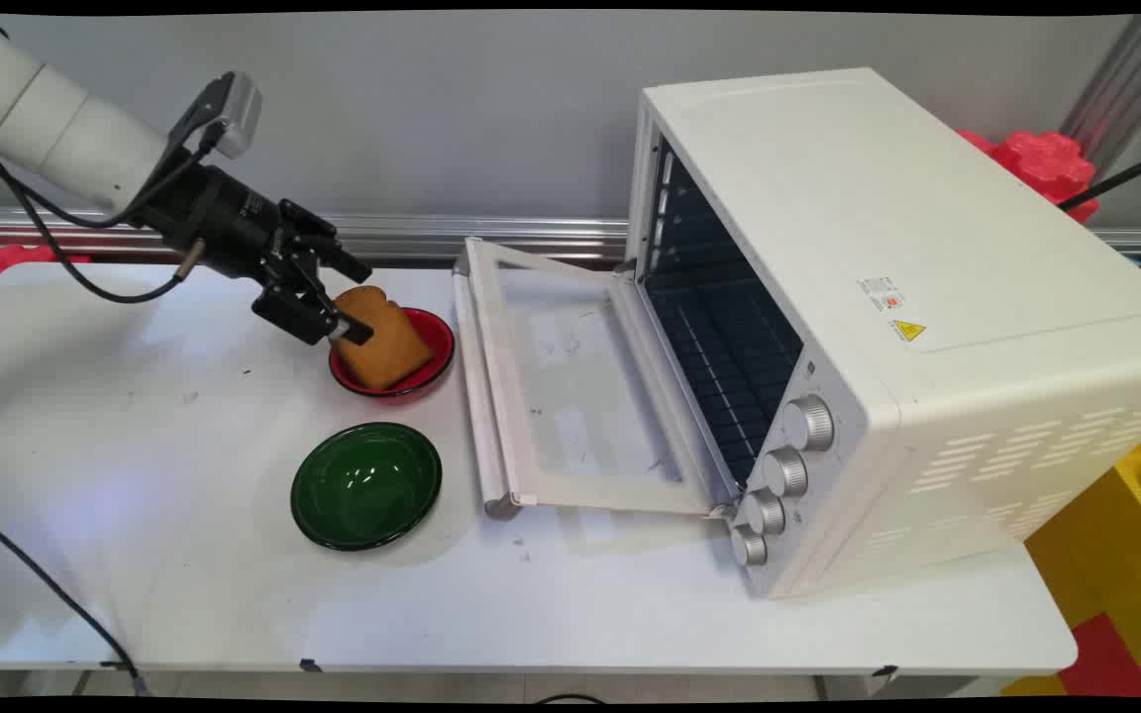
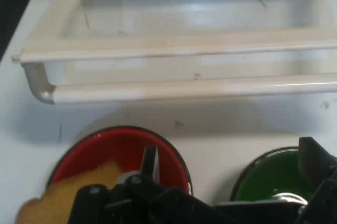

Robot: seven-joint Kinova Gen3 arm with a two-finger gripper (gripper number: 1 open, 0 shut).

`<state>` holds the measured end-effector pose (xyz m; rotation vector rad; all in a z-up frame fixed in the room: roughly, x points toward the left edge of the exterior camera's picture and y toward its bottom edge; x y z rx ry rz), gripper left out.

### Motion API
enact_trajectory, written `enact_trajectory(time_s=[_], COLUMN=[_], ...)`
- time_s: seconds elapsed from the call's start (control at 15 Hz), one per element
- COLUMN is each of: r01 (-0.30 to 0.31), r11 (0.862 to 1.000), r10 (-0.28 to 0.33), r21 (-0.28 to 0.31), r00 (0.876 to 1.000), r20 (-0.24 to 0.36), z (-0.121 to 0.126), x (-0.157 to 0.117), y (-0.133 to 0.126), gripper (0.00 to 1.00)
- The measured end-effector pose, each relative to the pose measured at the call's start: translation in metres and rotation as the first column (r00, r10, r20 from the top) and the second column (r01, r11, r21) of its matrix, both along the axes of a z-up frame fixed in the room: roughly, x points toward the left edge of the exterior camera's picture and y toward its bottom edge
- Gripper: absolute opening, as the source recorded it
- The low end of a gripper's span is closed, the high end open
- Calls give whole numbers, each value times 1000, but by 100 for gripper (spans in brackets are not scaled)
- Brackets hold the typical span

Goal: Close the oven

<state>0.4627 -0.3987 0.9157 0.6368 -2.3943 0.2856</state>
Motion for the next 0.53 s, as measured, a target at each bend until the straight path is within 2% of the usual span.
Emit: enact_trajectory(time_s=[0.33,0.4,0.53], r01=[-26,-29,-35], r11=[996,996,994], r10=[26,28,34], r21=[83,90,106], r00=[1000,1000,999], r20=[5,5,5], z=[-6,-7,-10], x=[2,2,2], y=[0,-1,-3], gripper=[100,0,0])
